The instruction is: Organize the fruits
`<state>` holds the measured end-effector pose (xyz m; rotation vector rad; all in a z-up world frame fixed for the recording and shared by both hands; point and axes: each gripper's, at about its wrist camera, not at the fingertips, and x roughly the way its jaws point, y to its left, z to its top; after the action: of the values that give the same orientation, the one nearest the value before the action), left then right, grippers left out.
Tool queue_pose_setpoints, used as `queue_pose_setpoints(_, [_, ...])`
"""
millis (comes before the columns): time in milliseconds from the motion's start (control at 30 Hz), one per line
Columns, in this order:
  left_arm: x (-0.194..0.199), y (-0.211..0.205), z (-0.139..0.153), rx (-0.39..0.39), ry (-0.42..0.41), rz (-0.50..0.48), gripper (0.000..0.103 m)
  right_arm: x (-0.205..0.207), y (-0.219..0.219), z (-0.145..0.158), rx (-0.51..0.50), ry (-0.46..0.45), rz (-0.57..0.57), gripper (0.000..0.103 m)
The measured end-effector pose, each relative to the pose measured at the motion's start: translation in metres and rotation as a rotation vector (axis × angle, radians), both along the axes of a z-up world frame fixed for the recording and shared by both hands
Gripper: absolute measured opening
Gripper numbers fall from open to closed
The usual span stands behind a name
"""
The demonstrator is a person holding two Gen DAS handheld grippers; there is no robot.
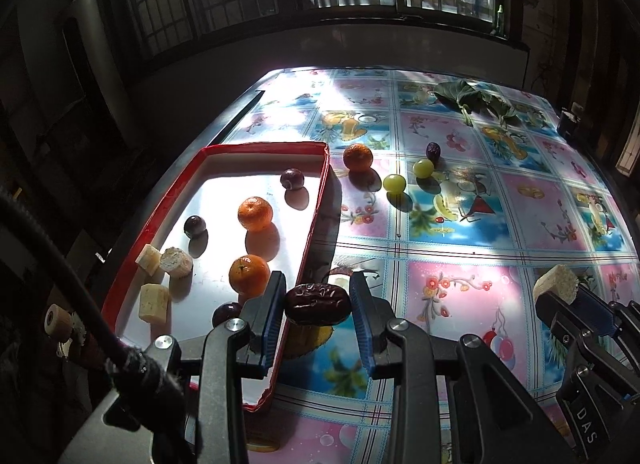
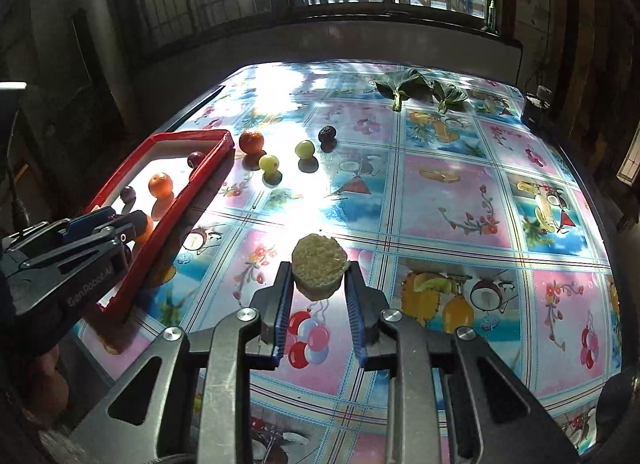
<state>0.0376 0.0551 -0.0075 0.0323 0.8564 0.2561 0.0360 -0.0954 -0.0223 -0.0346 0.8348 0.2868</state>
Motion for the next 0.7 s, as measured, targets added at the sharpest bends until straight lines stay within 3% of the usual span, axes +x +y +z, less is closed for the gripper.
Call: queue_pose_setpoints(700, [-0.001,0.018,0.006,-0.011,-0.019,0.033,0.032,0.004,0.015,0.002,-0.008,0.005,0.025,0.028])
